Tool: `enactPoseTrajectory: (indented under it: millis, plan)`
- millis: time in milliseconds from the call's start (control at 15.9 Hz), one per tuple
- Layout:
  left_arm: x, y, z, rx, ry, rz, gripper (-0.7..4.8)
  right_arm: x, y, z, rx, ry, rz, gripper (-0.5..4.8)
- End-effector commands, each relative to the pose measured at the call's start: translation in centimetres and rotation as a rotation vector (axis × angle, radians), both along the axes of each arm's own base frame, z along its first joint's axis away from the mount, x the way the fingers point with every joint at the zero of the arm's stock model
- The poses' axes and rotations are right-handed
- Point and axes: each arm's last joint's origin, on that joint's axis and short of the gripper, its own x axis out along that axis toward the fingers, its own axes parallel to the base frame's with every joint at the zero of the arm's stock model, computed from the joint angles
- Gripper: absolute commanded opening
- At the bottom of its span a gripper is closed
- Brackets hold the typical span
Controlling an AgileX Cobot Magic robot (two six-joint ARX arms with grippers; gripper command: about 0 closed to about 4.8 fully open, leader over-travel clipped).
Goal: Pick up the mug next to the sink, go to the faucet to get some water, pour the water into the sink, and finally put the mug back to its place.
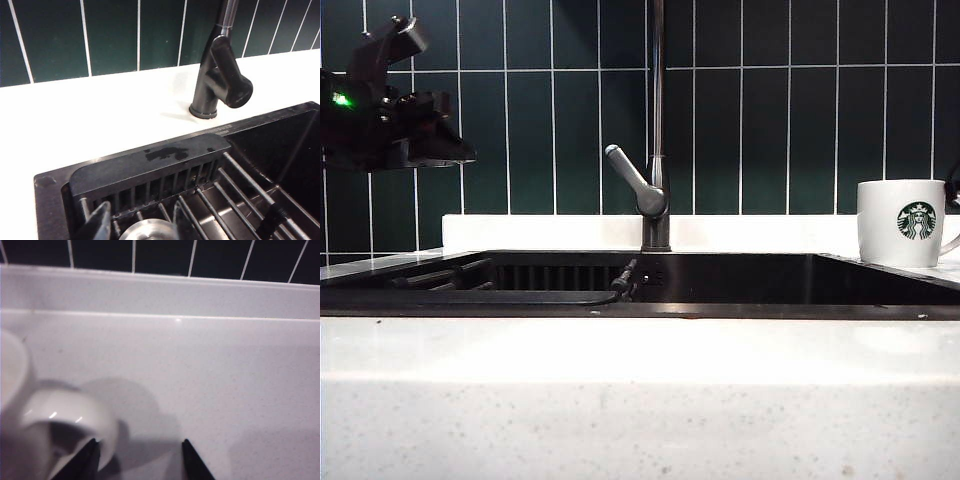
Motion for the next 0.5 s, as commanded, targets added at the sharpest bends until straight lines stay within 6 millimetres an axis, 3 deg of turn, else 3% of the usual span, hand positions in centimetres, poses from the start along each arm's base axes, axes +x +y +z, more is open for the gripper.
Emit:
enactPoseTrajectory:
  millis: [63, 504]
  plan:
    - [0.2, -0.2, 0.4, -0.014, -0.044, -0.016, 1.54, 0.6, -0.7, -0.2, 0.051, -0.04, 0.058, 2.22]
    - [0.8, -0.4, -0.4, -0.037, -0.023, -0.043, 1.54, 2.1, -0.9, -0.2, 0.057, -0.045, 0.097, 2.22]
